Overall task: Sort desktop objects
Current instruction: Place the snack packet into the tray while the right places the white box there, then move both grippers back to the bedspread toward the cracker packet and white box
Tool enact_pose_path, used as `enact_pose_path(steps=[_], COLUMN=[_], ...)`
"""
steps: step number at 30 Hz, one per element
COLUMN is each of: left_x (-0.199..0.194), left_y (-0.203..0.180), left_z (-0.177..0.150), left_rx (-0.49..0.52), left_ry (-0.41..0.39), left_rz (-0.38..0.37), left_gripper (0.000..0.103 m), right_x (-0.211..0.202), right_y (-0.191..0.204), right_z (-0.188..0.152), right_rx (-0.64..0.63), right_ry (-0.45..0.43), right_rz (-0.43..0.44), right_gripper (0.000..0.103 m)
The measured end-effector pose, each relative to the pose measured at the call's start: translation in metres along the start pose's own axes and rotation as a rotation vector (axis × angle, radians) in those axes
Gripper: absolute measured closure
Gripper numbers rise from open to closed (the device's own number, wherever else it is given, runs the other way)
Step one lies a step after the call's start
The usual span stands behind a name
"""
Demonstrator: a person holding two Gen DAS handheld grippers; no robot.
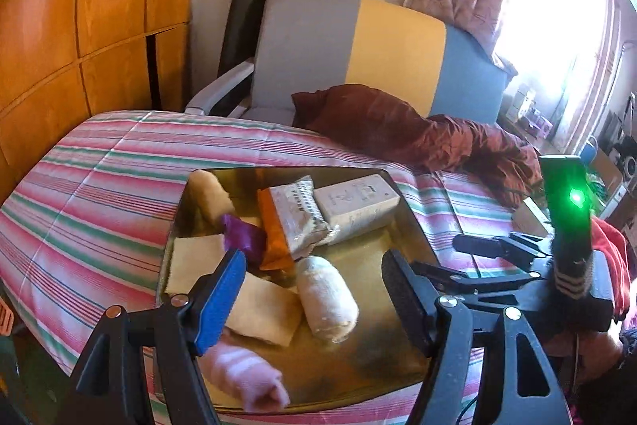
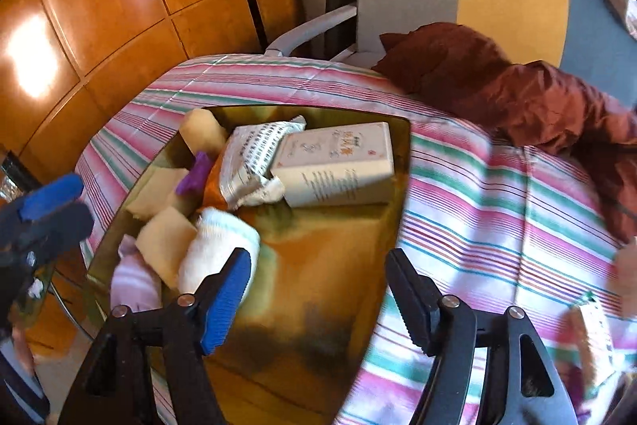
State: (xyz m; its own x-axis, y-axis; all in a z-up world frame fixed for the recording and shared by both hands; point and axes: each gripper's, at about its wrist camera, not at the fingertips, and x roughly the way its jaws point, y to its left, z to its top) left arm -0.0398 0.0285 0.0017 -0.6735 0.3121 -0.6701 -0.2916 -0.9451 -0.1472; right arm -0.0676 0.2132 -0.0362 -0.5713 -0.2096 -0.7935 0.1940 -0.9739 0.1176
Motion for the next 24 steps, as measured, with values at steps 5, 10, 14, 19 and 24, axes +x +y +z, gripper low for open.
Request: enact_pose_path(steps=[5, 10, 14, 19, 24], left_x=[0.001, 0.004, 0.007, 0.013, 0.019], left_y=[-0.021, -0.043, -0.059, -0.082, -0.105], left_z=[-0.002, -0.005, -0.008, -0.012, -0.015], left_rx=[0.059, 0.105, 0.133, 0.173, 0.215], left_ry=[0.01, 0.026, 0.044, 0.07, 0.093], left_rz=[-0.018, -0.045, -0.071, -0.113, -0.149], left_gripper=[0.031, 0.03, 0.03, 0.03, 0.03], right_x=[-0.025, -0.046, -0.064, -0.084, -0.108], right_y=[-0.021, -0.052, -0.084, -0.133, -0.179], right_z=[-0.017, -0.033, -0.051, -0.075, -0.1], right_rx=[0.023, 0.079, 0.136, 0.237, 0.357], right_ry=[-0.021, -0.038, -0.043, -0.032, -0.046], right_rz=[-0.031, -0.078, -0.126, -0.193, -0.246], right_gripper=[0.024, 0.023, 0.023, 0.023, 0.023])
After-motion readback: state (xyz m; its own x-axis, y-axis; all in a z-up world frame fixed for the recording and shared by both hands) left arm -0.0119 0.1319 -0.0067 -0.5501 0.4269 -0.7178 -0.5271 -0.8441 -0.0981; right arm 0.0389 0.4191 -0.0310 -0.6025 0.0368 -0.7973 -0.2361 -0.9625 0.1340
